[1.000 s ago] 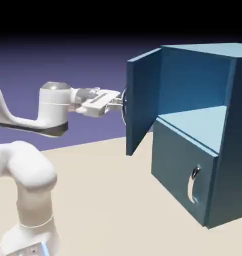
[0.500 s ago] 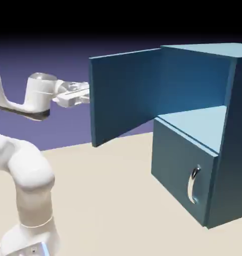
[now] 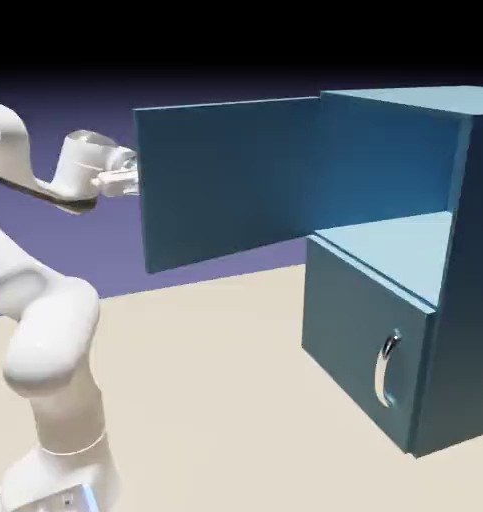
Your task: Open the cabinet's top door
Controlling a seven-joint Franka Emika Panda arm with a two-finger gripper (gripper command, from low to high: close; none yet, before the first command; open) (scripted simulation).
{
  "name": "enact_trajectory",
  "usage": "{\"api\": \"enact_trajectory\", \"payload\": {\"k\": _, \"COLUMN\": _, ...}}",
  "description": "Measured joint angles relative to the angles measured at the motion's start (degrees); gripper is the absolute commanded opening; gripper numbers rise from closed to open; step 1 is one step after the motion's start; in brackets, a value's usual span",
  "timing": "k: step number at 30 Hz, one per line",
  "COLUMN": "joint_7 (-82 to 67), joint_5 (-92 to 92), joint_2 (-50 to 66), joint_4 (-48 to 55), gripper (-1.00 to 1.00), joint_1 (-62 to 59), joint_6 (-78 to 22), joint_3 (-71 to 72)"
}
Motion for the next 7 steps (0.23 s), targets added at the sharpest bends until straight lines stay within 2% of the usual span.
{"api": "enact_trajectory", "payload": {"k": 7, "joint_7": -3.1, "joint_5": 4.4, "joint_2": -4.6, "joint_4": 11.6, "gripper": -1.00, "joint_1": -14.5, "joint_6": -6.1, "joint_3": 10.0}}
